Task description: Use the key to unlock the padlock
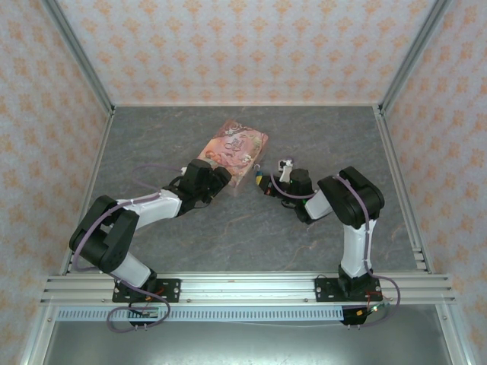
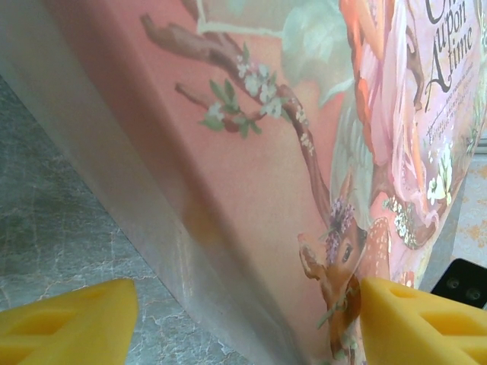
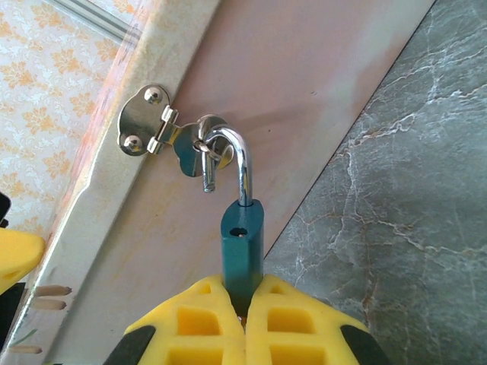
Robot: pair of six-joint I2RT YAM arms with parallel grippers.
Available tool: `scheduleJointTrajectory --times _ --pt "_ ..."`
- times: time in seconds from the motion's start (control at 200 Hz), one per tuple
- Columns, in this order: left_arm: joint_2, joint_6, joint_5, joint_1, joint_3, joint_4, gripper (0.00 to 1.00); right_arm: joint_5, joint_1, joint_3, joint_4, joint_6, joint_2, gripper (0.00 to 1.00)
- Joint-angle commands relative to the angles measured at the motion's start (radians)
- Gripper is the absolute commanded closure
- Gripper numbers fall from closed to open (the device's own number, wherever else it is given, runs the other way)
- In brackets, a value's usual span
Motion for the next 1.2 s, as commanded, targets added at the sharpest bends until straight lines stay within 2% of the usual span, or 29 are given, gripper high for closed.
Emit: scheduleJointTrajectory --times 0.0,0.651,0.976,1.196 --pt "0.031 0.021 -0.019 -0.011 -0.064 -0.238 0.26 0.065 -0.009 0.046 0.076 0.001 0.016 1.00" --pt "0.026 0.025 -0.016 -0.010 -0.088 -0.239 0.26 0.093 -0.027 0.111 0.062 0.047 0.036 1.00" --pt "0.016 0.026 -0.014 -0.011 -0.105 -0.235 0.26 0.061 -0.029 0.158 0.051 0.067 0.044 1.00" --pt "-0.014 0.025 -0.028 -0.007 -0.111 -0.252 0.26 0.029 -0.029 0.096 0.017 0.008 0.012 1.00"
